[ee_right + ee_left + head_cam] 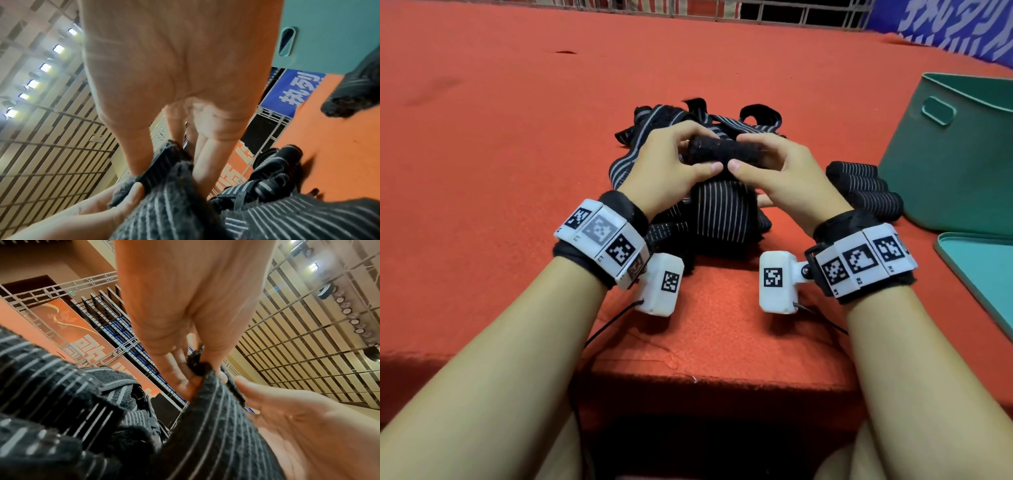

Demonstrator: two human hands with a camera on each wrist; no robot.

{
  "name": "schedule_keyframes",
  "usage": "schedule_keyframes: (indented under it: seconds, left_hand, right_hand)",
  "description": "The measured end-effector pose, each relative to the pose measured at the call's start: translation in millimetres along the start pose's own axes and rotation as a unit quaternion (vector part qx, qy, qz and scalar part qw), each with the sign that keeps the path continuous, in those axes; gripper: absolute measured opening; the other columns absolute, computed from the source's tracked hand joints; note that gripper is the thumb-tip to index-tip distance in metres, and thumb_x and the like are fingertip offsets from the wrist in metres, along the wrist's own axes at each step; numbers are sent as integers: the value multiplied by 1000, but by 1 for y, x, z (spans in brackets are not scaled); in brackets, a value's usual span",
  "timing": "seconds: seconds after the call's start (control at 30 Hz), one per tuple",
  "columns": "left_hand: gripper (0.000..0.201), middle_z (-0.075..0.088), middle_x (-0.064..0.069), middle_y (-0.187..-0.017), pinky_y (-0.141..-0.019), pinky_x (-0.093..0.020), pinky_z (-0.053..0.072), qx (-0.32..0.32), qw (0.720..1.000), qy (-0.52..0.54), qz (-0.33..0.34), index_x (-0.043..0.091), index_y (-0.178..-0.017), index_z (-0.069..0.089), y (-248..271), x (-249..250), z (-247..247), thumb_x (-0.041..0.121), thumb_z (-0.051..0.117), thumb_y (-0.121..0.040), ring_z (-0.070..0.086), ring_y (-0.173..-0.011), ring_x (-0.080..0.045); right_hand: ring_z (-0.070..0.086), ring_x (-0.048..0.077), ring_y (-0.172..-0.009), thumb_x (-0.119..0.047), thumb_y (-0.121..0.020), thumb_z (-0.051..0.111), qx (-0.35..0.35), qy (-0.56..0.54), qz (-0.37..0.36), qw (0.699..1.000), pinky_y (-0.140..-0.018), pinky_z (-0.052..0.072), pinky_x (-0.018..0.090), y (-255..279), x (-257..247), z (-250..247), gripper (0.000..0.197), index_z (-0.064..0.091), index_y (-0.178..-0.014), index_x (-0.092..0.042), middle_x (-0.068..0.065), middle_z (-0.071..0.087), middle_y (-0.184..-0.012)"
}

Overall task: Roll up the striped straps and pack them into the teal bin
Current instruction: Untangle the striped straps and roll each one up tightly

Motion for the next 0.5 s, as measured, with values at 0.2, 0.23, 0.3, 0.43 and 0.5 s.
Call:
schedule_keyframes:
  seconds: [0.2, 0.23, 0.3, 0.43, 0.5]
  left_hand:
    - [26, 72, -2, -98, -65, -27, 56, -19, 987, 148, -55, 16, -112, 73, 6, 8, 1, 6, 74, -88, 69, -81, -11]
    - [21, 72, -3, -98, -64, -28, 56, -33, 977, 194, -77, 16, -113, 74, 7, 8, 3, 12, 71, -92, 69, -79, -13]
    - [18, 74, -10, -101, -70, -33, 58, -21, 971, 225, -83, 16, -110, 76, 6, 8, 3, 26, 67, -98, 70, -83, -16]
    - [11, 76, -15, -104, -86, -52, 59, 50, 977, 203, -39, 19, -102, 78, 5, 3, -1, 24, 73, -93, 74, -99, -29]
    - [11, 77, -10, -101, -86, -49, 59, 53, 980, 192, -29, 21, -100, 78, 4, 2, -2, 21, 74, -91, 73, -100, -27]
  right_hand:
    - [71, 10, -91, -1, -90, 73, 43, -78, -32, 996, -72, 62, 37, 5, -10, -10, 30, 72, -117, -14, 6, 75, -105]
    - [71, 10, -90, 2, -89, 74, 48, -90, -32, 994, -72, 62, 36, 5, -11, -11, 32, 72, -118, -12, 6, 75, -103]
    - [73, 13, -92, 5, -87, 74, 46, -110, -25, 993, -75, 64, 36, 6, -11, -9, 35, 73, -119, -11, 7, 76, -104]
    - [74, 20, -104, 2, -89, 73, 31, -150, -1, 988, -79, 61, 35, 6, -10, 0, 32, 73, -116, -14, 8, 75, -110]
    - [73, 22, -106, -13, -94, 73, 34, -165, 11, 986, -85, 61, 36, 4, -8, 3, 21, 74, -114, -17, 4, 75, -107]
Point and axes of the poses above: each hand's wrist, its own y-axis away from the middle knuckle, its own z-axis out of the palm, x = y × z, the point moved 6 cm from there along -y, towards the middle knuckle
